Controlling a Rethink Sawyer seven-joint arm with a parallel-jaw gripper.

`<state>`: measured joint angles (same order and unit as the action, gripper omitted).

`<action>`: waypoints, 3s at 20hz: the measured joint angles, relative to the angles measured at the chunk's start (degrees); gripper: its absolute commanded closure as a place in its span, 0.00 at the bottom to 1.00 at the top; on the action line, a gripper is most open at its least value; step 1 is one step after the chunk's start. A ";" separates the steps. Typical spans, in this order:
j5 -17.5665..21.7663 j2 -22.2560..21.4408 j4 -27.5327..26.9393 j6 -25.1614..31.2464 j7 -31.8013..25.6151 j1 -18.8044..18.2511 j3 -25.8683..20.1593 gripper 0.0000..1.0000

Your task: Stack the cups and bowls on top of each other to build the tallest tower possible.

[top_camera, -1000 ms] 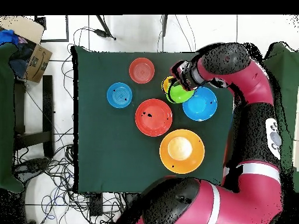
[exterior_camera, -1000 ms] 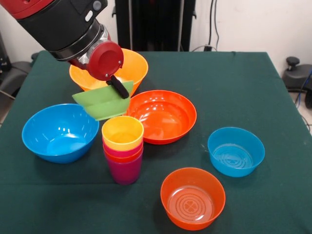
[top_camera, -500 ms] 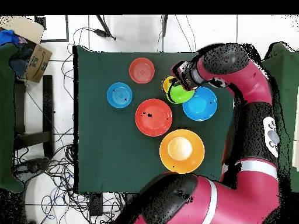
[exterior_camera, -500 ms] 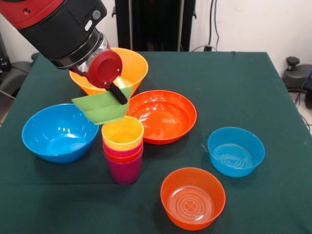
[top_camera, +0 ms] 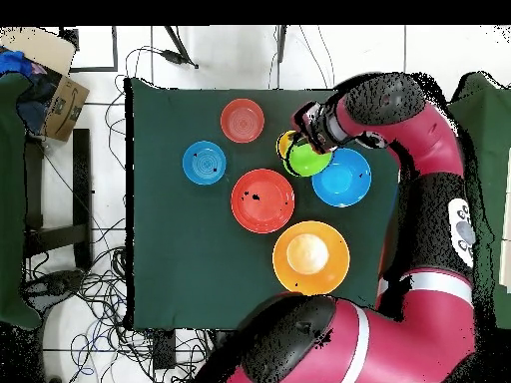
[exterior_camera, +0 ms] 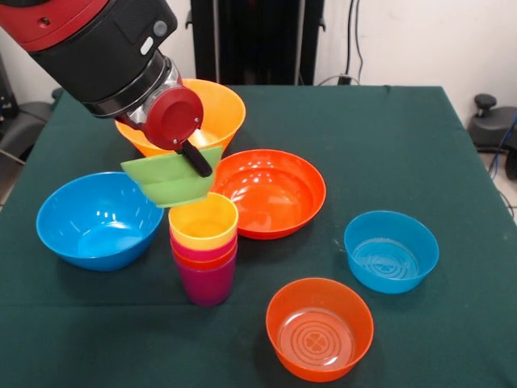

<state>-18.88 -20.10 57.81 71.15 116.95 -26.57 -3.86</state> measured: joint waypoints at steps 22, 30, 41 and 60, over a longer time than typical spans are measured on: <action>-1.78 -2.57 -1.22 5.99 2.77 1.24 2.22 1.00; -2.48 -6.57 -0.95 8.02 3.66 1.22 3.64 1.00; -5.19 -9.77 2.51 6.11 3.71 2.84 5.55 1.00; -1.53 -7.13 -3.11 15.94 3.71 3.73 8.82 1.00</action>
<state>-20.41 -27.23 54.70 87.09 120.66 -22.84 4.96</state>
